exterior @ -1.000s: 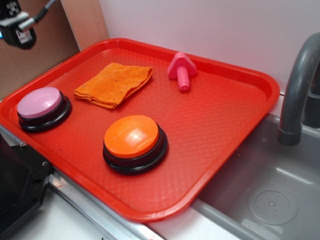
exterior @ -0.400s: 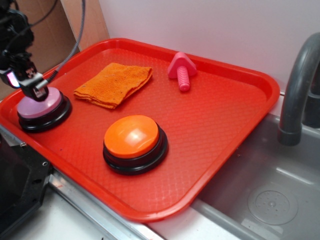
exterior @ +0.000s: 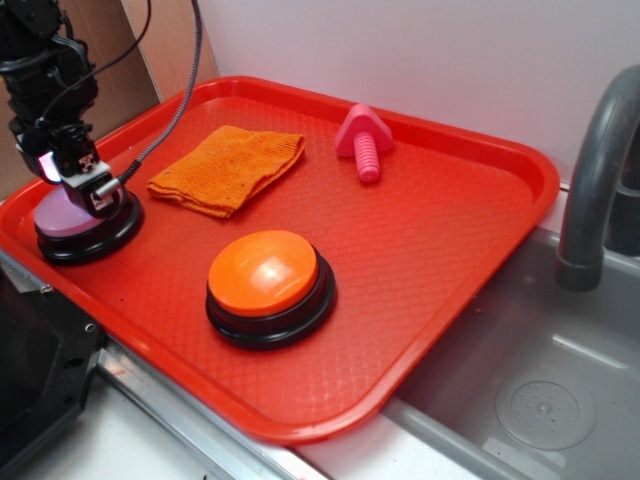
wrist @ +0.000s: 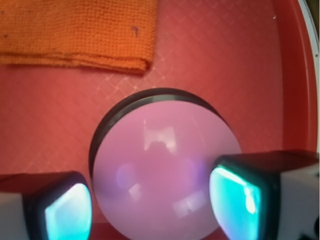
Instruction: Push the pink button.
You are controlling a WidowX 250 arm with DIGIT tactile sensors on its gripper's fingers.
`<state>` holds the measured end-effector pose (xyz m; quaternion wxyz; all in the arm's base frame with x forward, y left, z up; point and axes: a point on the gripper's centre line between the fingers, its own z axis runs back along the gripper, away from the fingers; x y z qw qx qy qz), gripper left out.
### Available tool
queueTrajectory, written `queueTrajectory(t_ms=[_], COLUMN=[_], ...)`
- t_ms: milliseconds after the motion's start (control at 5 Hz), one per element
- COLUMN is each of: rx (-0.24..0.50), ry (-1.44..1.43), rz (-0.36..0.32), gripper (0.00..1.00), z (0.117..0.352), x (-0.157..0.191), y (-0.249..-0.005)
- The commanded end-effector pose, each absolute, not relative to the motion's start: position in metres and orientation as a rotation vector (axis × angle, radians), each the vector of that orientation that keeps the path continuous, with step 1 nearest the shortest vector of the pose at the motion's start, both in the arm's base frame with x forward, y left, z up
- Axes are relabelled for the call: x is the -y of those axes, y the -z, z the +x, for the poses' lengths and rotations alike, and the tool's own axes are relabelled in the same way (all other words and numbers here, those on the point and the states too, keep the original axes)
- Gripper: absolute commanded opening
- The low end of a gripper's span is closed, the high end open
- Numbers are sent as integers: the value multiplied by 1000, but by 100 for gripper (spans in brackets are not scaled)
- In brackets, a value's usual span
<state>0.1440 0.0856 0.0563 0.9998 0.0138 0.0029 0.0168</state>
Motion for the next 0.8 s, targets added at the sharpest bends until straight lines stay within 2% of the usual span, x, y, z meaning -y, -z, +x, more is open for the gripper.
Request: queueTrajectory(t_ms=[0,200,400,600], rx=[3,9,30,13], ry=[-16,-15,-9,-37], rz=[32,44,39,52], gripper=[100,100,100,100], z=[153,153,156,160], x=[-89,-88,-86,-86], y=[-52,-56,-68,-81])
